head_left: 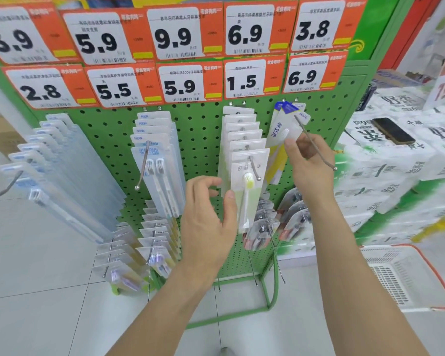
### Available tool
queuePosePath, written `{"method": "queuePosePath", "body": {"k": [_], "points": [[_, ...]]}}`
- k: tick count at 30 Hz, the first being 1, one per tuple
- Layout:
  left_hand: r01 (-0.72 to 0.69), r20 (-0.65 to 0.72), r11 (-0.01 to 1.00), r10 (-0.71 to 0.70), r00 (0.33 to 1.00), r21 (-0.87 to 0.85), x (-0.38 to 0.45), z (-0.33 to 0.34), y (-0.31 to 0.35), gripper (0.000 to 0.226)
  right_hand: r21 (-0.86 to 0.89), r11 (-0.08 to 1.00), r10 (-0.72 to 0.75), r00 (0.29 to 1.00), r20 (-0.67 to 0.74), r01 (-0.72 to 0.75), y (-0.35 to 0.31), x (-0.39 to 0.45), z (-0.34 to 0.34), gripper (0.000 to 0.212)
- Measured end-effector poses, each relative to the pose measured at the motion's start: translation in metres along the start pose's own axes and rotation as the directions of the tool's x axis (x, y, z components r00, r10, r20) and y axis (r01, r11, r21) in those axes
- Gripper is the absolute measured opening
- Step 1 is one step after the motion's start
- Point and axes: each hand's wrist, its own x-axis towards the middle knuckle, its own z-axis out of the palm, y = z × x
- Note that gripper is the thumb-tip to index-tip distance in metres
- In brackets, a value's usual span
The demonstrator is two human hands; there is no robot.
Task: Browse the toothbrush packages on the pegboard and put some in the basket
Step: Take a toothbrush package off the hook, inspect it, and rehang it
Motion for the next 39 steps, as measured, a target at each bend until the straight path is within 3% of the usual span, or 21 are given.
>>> {"method": "queuePosePath", "body": {"k": [7, 12, 15, 19, 25, 29, 39], "points": [[-0.018, 0.01, 0.999, 0.018, 1.0, -0.029, -0.003, -0.001, 0.005, 0.022, -0.003, 1.0, -0.011, 1.0, -0.008, 0.011, -0.002, -0.001, -0.002, 0.011], [-0.023, -0.034, 0.995, 0.02, 0.999, -0.1, -0.009, -0.007, 0.006, 0.018, 0.158, 0.987, -0.006, 0.999, -0.037, 0.012, -0.01, -0.016, -0.012, 0.031], [0.001, 0.045, 0.977, 0.009, 0.999, -0.214, -0.018, -0.01, 0.004, 0.012, 0.256, 0.967, 0.022, 0.996, -0.085, 0.0, -0.016, -0.026, -0.022, 0.014], [0.017, 0.201, 0.963, 0.039, 0.979, -0.269, -0.031, -0.011, 0.002, 0.006, 0.288, 0.958, 0.05, 0.992, -0.113, -0.015, -0.021, -0.045, -0.034, 0.013], [0.05, 0.372, 0.956, 0.063, 0.926, -0.288, -0.052, -0.011, 0.002, 0.008, 0.317, 0.948, 0.072, 0.989, -0.132, -0.027, -0.033, -0.071, -0.051, 0.052], [0.045, 0.413, 0.957, 0.081, 0.907, -0.286, -0.059, -0.01, 0.004, 0.004, 0.333, 0.943, 0.046, 0.988, -0.15, 0.006, -0.03, -0.081, -0.062, 0.033], [0.062, 0.461, 0.96, 0.075, 0.884, -0.275, -0.067, -0.014, 0.01, 0.009, 0.427, 0.9, 0.146, 0.983, -0.111, -0.086, -0.04, -0.106, -0.07, 0.048]]}}
